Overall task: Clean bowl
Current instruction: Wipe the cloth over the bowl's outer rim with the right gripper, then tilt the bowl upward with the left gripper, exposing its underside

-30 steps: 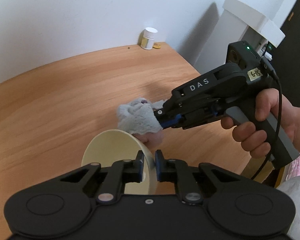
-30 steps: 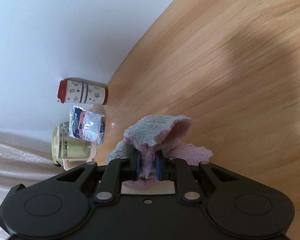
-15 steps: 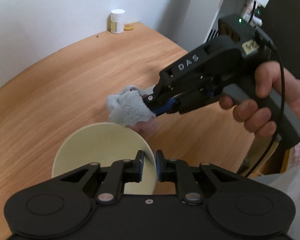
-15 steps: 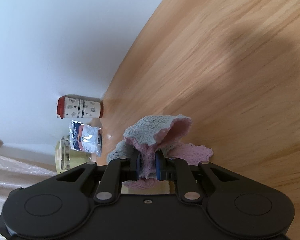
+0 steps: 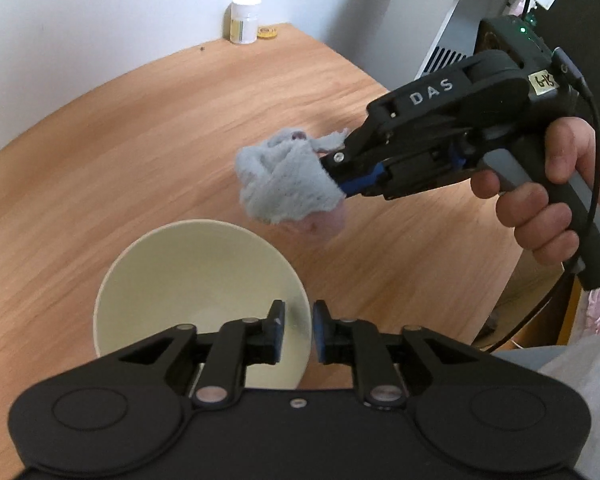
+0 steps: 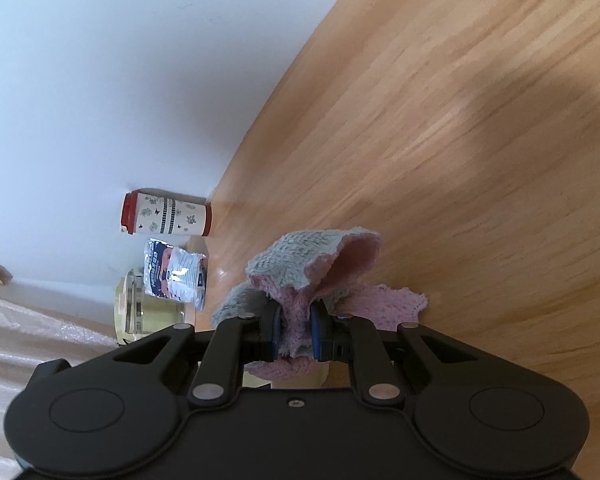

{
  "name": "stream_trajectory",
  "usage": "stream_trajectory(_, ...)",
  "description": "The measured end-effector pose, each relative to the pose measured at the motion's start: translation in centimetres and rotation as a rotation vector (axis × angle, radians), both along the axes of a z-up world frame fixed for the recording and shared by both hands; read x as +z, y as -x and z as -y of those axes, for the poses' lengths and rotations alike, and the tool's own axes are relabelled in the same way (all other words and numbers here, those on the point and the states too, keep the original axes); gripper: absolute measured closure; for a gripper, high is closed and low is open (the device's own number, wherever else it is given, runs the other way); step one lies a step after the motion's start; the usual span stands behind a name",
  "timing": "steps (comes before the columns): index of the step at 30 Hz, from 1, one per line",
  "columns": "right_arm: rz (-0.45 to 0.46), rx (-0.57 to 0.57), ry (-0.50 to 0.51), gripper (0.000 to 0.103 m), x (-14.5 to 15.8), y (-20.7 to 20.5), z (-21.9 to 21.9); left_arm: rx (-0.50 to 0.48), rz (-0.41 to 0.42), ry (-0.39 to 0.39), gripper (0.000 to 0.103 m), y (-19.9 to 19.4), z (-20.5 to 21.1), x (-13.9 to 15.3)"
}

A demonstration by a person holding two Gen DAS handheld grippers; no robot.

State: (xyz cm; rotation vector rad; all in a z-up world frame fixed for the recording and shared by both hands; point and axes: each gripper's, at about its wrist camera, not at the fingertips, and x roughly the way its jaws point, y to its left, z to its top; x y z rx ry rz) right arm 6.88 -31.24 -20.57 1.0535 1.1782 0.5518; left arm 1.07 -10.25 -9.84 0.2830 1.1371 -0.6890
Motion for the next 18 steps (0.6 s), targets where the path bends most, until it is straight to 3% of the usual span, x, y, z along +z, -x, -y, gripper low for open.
stream_trajectory(2,0.006,-0.002,-0.002,0.087,0.2,0.0,0.1,-0.001,-0.023,0.018,0.06,0.1,-0.7,0.8)
stream_trajectory(7,0.02,-0.008,-0.007,0.087,0.8,-0.1,0.4,0.037,-0.028,0.061,0.06,-0.3,-2.2,3.0)
stream_trajectory(11,0.032,-0.012,-0.011,0.086,1.3,-0.1,0.6,0.161,0.005,0.119,0.06,-0.8,-5.3,5.2)
stream_trajectory(14,0.03,-0.026,-0.018,0.086,1.4,0.3,0.9,0.265,0.036,0.046,0.06,-1.3,-7.8,4.6)
stream_trajectory(18,0.028,-0.029,-0.011,0.086,1.5,0.7,1.3,0.332,0.0,0.026,0.06,-2.0,-10.1,2.6)
